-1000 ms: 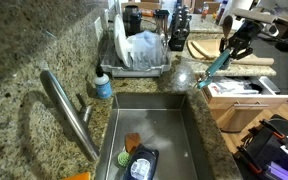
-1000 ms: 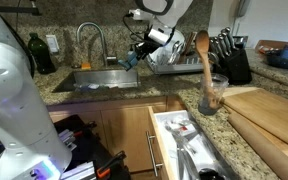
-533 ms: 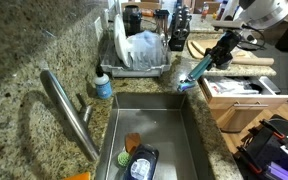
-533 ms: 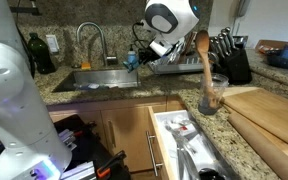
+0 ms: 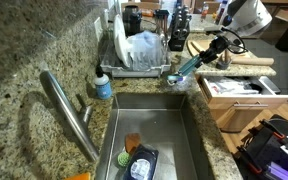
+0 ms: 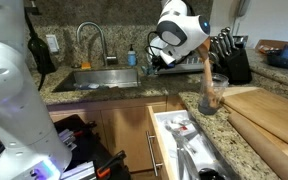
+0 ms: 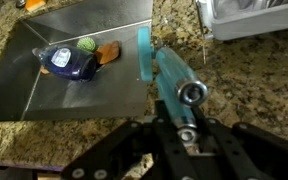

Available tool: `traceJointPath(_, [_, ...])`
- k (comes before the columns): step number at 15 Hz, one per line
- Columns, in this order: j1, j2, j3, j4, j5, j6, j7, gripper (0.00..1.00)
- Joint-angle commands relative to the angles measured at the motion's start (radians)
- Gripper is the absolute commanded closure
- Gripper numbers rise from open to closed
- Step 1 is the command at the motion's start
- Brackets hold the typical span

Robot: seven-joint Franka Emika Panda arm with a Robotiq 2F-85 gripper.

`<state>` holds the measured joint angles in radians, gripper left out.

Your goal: Put the can opener in the drawer then put it back on the counter top

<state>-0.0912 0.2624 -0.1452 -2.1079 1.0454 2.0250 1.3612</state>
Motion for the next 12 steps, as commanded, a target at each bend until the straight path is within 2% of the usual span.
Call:
traceJointPath(1, [-0.001, 0.002, 0.004, 0.002, -0.002, -0.002, 0.001, 0.96])
traceJointPath(3, [-0.013, 0.046, -0.003, 0.022, -0.001, -0.052, 0.069, 0.96])
traceJointPath(5, [-0.015, 0.074, -0.015, 0.025, -0.007, -0.024, 0.121, 0.96])
traceJointPath(7, [-0.025, 0.102, -0.038, 0.029, -0.003, 0.019, 0.161, 0.96])
traceJointPath(12, [-0.017, 0.156, -0.070, 0.026, -0.040, 0.203, 0.157, 0.96])
